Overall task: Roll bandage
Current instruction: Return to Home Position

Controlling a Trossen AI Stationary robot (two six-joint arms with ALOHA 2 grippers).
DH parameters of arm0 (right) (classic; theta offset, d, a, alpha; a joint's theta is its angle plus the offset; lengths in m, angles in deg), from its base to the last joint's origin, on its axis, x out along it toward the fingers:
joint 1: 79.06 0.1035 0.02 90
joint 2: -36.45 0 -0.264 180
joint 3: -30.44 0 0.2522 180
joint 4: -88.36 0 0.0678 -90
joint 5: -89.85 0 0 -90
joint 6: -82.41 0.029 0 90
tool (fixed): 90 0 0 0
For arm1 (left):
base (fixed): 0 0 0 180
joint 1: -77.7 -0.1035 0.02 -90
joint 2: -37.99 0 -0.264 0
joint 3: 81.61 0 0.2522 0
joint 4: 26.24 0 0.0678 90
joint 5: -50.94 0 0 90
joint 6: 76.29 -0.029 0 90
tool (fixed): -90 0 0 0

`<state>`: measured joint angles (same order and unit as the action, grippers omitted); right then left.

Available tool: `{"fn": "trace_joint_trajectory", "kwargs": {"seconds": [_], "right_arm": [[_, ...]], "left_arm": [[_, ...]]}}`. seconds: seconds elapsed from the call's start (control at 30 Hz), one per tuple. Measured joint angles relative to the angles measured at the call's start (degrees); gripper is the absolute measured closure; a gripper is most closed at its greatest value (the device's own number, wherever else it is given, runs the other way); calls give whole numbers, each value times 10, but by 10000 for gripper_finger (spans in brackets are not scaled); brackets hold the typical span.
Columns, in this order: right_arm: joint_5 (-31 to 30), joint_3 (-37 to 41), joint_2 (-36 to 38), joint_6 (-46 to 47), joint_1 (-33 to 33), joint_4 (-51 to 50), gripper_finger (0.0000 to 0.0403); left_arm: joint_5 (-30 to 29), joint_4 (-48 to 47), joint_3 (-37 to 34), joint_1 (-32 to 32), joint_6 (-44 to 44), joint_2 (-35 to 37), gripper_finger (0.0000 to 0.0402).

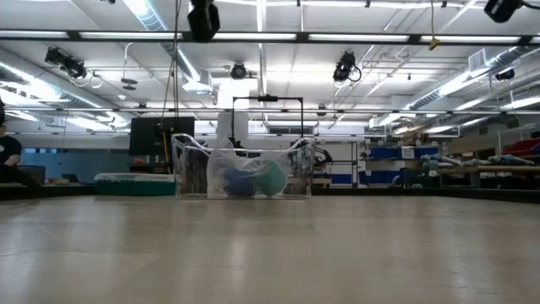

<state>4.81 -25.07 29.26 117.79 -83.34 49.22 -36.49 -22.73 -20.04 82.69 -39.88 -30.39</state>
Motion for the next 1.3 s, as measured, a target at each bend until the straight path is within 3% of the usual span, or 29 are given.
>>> {"fn": "trace_joint_trajectory", "kwargs": {"seconds": [0.27, 0.5, 0.8, 1.0, 1.17, 1.3], "right_arm": [[28, 27, 29, -6, 0, -19, 394], [42, 34, 29, -165, 0, -113, 398], [-26, 34, 29, -111, 0, -207, 398], [-38, 34, 29, -124, 0, -271, 401], [-43, 34, 29, -197, 0, -279, 398], [-58, 34, 29, -201, 0, -280, 397]], "left_arm": [[36, 96, -132, 0, 76, 24, 312], [61, 187, -231, 0, 115, 23, 325], [64, 335, -366, 0, 172, 23, 377], [65, 391, -420, 0, 192, 23, 384], [66, 404, -446, 0, 182, 23, 385], [65, 403, -465, 0, 171, 23, 387]]}}
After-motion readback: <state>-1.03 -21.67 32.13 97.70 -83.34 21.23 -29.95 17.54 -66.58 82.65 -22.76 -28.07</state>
